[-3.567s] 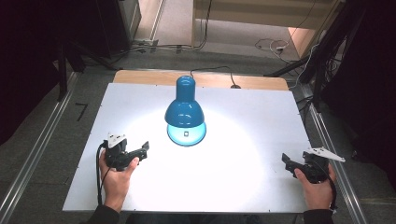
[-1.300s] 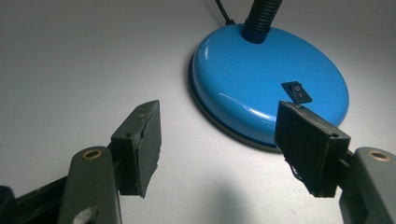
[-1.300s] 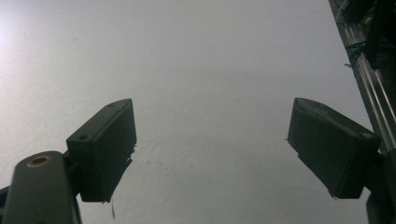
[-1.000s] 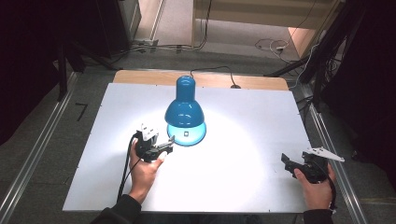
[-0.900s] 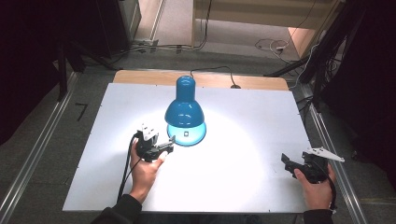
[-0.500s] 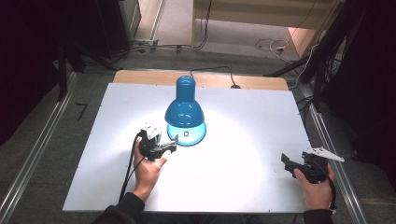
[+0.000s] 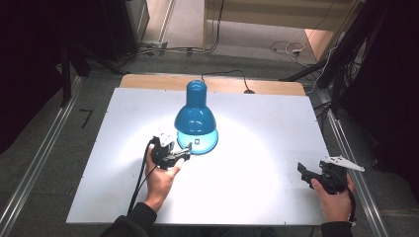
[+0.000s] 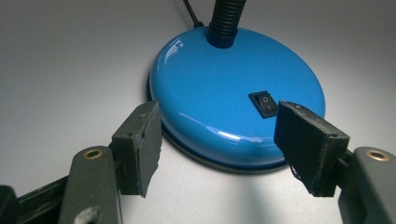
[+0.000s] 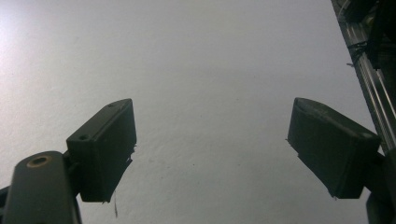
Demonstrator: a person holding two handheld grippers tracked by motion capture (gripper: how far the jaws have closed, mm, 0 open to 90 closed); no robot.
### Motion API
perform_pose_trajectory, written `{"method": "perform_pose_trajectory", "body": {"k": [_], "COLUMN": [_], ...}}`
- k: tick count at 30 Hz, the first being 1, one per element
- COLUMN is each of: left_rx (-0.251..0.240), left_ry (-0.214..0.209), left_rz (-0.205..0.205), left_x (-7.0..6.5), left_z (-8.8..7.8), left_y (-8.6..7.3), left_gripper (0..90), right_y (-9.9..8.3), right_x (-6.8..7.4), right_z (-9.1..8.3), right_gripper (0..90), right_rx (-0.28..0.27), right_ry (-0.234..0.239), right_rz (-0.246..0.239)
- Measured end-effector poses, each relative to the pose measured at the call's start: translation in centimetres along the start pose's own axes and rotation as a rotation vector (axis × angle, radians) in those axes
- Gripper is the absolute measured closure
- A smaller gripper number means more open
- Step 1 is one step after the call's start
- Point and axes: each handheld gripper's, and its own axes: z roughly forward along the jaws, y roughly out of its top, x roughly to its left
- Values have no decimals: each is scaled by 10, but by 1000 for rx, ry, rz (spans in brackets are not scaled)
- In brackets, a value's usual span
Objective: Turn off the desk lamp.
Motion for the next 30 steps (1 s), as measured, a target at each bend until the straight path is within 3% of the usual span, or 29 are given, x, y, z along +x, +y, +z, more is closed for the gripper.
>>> {"method": "perform_pose_trajectory", "body": {"k": [10,14,19,21,25,27,30], "left_rx": [-8,-12,-34,-36,-39,-22,-46], "left_ry": [2,1,-56,-61,-71,-59,-71], "left_rz": [16,32,39,44,54,90,72], "left_x": [-4,-6,-7,-8,-11,-11,-13], "left_z": [7,9,11,12,15,16,18], "left_y": [-1,-1,-1,-1,-2,-1,2], "left_gripper": [374,503,763,836,900,900,900], "right_y": [0,0,0,0,0,0,0], "right_x": [0,0,0,1,1,1,2], "right_z": [0,0,1,0,0,0,0], "right_gripper": [141,141,141,141,141,141,141], "right_rx": [0,1,1,1,1,2,2], "right_ry": [3,1,2,3,4,5,8], "right_rz": [-4,-3,-3,-2,0,-1,-2]}}
